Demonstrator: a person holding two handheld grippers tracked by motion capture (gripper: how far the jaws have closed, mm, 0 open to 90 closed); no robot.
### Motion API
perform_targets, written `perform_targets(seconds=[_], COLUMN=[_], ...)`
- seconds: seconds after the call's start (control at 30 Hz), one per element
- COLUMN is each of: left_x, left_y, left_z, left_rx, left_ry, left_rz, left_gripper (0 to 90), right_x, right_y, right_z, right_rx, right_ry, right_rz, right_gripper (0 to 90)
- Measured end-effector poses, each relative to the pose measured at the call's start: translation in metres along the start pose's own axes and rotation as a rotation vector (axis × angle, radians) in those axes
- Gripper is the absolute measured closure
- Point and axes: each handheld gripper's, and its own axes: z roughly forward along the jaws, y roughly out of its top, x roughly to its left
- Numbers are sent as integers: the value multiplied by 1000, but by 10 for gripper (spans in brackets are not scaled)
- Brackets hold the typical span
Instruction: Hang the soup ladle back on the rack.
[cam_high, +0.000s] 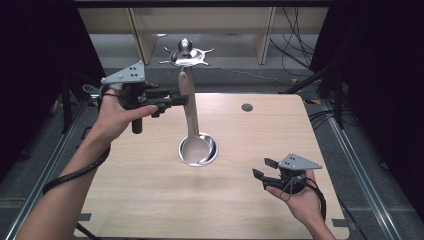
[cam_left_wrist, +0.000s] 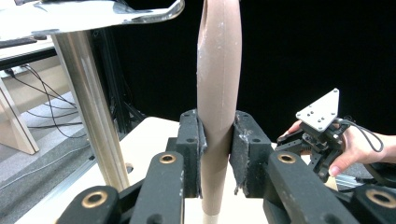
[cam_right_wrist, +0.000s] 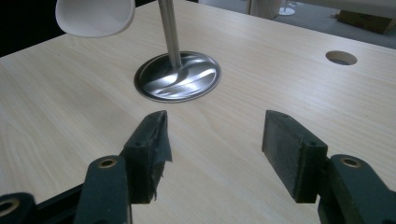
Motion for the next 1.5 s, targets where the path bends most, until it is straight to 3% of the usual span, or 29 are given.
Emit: perform_targets(seconds=[0.47, 0.53, 0.7, 0.77, 1.0, 1.5], left_x=[4, 6, 10, 11, 13, 18], left_y=[4, 4, 3, 2, 1, -14], left_z=[1, 1, 0, 0, 0, -7], left_rx=[2, 3, -1, -1, -11, -120], left_ry=[-9, -9, -11, -15, -31, -71], left_rz=[-11, -18, -34, -45, -64, -165], left_gripper=[738, 738, 738, 738, 737, 723], right_x=[0, 1, 0, 2, 1, 0], right_y=[0, 0, 0, 0, 0, -1], right_z=[0, 0, 1, 2, 1, 1], right_rx=[3, 18, -1, -4, 10, 24], right_ry=[0, 11, -3, 10, 11, 6], right_rz=[0, 18, 2, 22, 12, 6], right_gripper=[413, 413, 413, 413, 413, 413])
